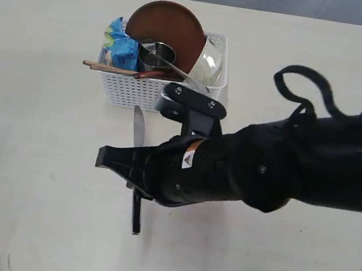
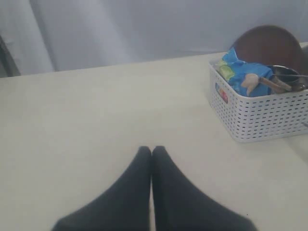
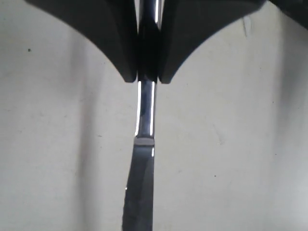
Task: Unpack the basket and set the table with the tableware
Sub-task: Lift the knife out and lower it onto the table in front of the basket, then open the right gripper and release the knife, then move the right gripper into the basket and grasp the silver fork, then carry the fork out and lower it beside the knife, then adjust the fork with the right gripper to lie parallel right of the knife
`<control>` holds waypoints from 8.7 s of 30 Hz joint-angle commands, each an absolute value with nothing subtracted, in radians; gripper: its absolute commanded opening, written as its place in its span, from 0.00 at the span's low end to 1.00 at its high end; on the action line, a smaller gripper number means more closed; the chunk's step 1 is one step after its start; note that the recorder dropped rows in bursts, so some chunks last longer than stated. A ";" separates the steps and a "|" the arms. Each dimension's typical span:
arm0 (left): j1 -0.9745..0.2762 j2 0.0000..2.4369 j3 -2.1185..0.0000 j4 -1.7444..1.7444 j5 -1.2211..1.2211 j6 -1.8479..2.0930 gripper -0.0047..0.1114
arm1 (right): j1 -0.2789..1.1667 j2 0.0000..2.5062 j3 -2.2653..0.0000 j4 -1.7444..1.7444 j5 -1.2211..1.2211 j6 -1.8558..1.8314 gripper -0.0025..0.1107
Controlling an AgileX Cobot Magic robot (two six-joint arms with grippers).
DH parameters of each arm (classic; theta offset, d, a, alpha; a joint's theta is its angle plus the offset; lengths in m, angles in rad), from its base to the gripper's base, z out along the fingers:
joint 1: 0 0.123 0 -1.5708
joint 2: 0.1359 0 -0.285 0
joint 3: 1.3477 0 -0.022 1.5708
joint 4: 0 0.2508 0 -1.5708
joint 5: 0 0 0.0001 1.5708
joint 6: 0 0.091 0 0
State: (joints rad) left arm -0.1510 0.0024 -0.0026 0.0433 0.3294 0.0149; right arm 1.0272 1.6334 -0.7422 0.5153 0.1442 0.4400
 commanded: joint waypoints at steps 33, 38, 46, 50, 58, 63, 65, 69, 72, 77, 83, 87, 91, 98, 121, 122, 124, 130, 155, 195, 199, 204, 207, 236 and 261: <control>-0.149 0.000 0.000 0.045 0.320 0.011 0.04 | 1.119 1.911 -0.851 0.618 0.007 0.588 0.02; -0.149 0.000 0.000 0.045 0.320 0.011 0.04 | 1.119 1.912 -0.850 0.618 0.019 0.546 0.02; -0.149 0.000 0.000 0.045 0.320 0.011 0.04 | 1.119 1.912 -0.850 0.620 0.026 0.545 0.02; -0.149 0.000 0.000 0.045 0.320 0.011 0.04 | 1.119 1.912 -0.850 0.620 0.028 0.545 0.03; -0.149 0.000 0.000 0.045 0.320 0.011 0.04 | 1.119 1.912 -0.850 0.620 0.024 0.545 0.34; -0.149 0.000 0.000 0.045 0.320 0.011 0.04 | 1.091 1.901 -0.850 0.620 0.022 0.513 0.34; -0.149 0.000 0.000 0.045 0.320 0.011 0.04 | 1.069 1.886 -0.850 0.620 0.037 0.480 0.34; -0.149 0.000 0.000 0.045 0.320 0.011 0.04 | 1.016 1.825 -0.850 0.620 0.089 0.381 0.34; -0.149 0.000 0.000 0.045 0.320 0.011 0.04 | 0.976 1.763 -0.855 0.618 0.149 0.296 0.34; -0.149 0.000 0.000 0.045 0.320 0.011 0.04 | 0.944 1.684 -0.936 0.494 0.301 0.171 0.28; -0.149 0.000 0.000 0.045 0.320 0.011 0.04 | 0.897 1.670 -1.297 -0.098 0.733 0.437 0.28; -0.149 0.000 0.000 0.045 0.320 0.011 0.04 | 0.869 1.715 -1.532 -0.401 0.996 0.540 0.28; -0.149 0.000 0.000 0.045 0.320 0.011 0.04 | 0.828 1.842 -1.637 -0.241 1.060 0.324 0.28; -0.149 0.000 0.000 0.045 0.320 0.011 0.04 | 0.828 2.038 -1.761 -0.238 1.088 0.259 0.28; -0.149 0.000 0.000 0.045 0.320 0.011 0.04 | 0.828 2.209 -1.830 -0.455 1.088 0.257 0.28; -0.149 0.000 0.000 0.045 0.320 0.011 0.04 | 0.828 2.215 -1.830 -0.455 1.088 0.257 0.28; -0.149 0.000 0.000 0.045 0.320 0.011 0.04 | 0.828 2.221 -1.830 -0.455 1.088 0.257 0.28; -0.149 0.000 0.000 0.045 0.320 0.011 0.04 | 0.828 2.215 -1.830 -0.455 1.088 0.235 0.11; -0.149 0.000 0.000 0.045 0.320 0.011 0.04 | 0.828 1.993 -1.987 -0.186 1.221 0.217 0.02; -0.149 0.000 0.000 0.045 0.320 0.011 0.04 | 0.829 1.602 -0.639 1.110 0.367 -0.012 0.02; -0.149 0.000 0.000 0.045 0.320 0.011 0.04 | 0.829 1.679 -0.641 1.264 0.374 -0.155 0.02; -0.149 0.000 0.000 0.045 0.320 0.011 0.04 | 0.829 1.745 -0.709 1.340 0.452 -0.271 0.02; -0.149 0.000 0.000 0.045 0.320 0.011 0.04 | 0.829 1.788 -0.740 1.388 0.473 -0.279 0.02; -0.149 0.000 0.000 0.045 0.320 0.011 0.04 | 0.829 1.848 -0.766 1.385 0.433 -0.371 0.34; -0.149 0.000 0.000 0.045 0.320 0.011 0.04 | 0.846 1.844 -1.144 0.100 0.823 0.535 0.30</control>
State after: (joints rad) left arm -0.1510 0.0024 -0.0026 0.0433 0.3294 0.0149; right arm 0.8354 1.8461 -1.1077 0.2828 0.6943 0.3616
